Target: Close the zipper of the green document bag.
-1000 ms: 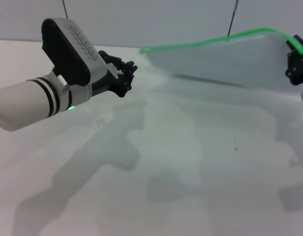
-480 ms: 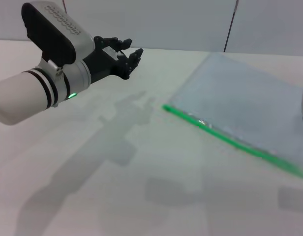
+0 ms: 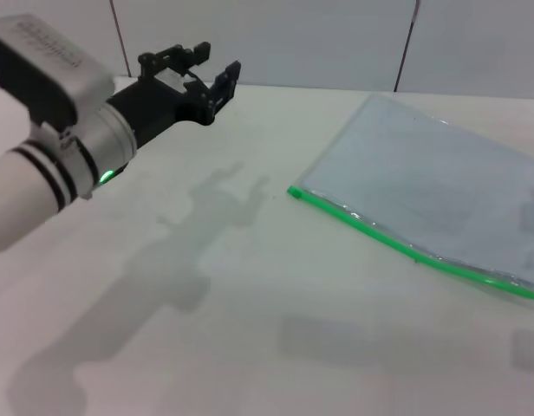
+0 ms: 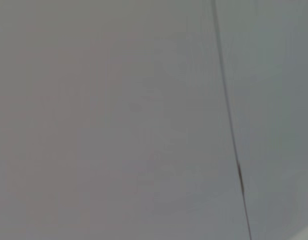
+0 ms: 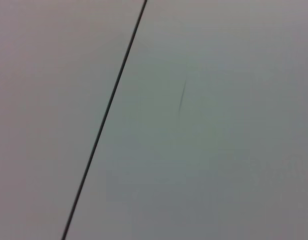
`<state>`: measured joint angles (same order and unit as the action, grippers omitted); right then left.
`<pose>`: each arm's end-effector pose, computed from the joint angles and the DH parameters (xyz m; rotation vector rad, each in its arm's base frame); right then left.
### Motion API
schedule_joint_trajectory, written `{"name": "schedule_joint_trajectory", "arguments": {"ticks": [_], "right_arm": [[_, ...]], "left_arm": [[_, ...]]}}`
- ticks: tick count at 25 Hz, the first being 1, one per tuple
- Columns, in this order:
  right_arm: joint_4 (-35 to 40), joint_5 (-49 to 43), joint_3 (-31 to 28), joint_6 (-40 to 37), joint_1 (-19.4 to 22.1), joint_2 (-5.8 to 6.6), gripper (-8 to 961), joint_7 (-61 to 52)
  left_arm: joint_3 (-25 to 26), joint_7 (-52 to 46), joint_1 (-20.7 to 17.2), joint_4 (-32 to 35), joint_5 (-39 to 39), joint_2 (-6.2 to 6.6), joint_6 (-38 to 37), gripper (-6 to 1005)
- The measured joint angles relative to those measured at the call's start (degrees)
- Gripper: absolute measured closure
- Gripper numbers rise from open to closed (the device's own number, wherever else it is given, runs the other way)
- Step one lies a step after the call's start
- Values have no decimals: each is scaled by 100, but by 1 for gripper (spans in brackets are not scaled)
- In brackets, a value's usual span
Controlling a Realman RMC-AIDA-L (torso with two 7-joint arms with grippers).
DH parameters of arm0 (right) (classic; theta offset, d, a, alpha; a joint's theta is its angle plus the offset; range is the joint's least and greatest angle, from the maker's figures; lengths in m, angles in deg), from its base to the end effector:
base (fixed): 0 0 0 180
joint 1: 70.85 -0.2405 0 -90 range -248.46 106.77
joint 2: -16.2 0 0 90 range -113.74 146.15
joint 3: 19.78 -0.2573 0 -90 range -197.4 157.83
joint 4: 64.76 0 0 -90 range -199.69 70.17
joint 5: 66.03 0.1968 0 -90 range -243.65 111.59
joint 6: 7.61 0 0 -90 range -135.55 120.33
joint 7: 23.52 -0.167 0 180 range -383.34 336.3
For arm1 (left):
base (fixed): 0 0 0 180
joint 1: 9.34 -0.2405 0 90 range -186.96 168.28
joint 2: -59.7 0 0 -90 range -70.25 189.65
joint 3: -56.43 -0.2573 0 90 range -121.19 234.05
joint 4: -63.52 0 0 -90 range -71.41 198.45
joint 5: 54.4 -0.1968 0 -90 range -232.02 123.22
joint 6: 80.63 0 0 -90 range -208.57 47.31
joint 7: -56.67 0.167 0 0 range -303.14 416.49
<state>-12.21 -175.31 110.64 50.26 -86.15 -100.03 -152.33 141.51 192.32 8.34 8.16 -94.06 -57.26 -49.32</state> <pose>0.2395 0.3566 0.0092 -1.4026 0.2633 0.4276 -0.2055 0.3923 -0.0122 -2.0598 -0.3128 -0.6381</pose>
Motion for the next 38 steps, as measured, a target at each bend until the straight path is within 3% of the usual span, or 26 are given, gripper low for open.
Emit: {"name": "schedule_joint_trajectory", "arguments": {"ticks": [5,9,15,23,28,38], "right_arm": [[-766,15,75,274,-268,-20,476,-1287],[-1331,90,141,552,-457,-24,477,-1870],[-1688,813,138,634,-709,-6,479,-1831],[-1888,898,122,773,-868,3,481,-1799],[-2124,1165,134,731,-1021,9,482,-1799],[-2433,1207,143,352,-1210,-9,484,-1854]], "left_arm": [[-255,1948,14,1046,2438,-16,1429,532],[-465,2652,314,2079,3626,-19,2517,534],[-426,2688,777,2874,3810,1,2829,537],[-381,2695,739,3053,4407,10,2894,540],[-379,2696,758,3533,5022,6,3297,544],[-177,2700,795,3772,5195,20,3514,557]]}}
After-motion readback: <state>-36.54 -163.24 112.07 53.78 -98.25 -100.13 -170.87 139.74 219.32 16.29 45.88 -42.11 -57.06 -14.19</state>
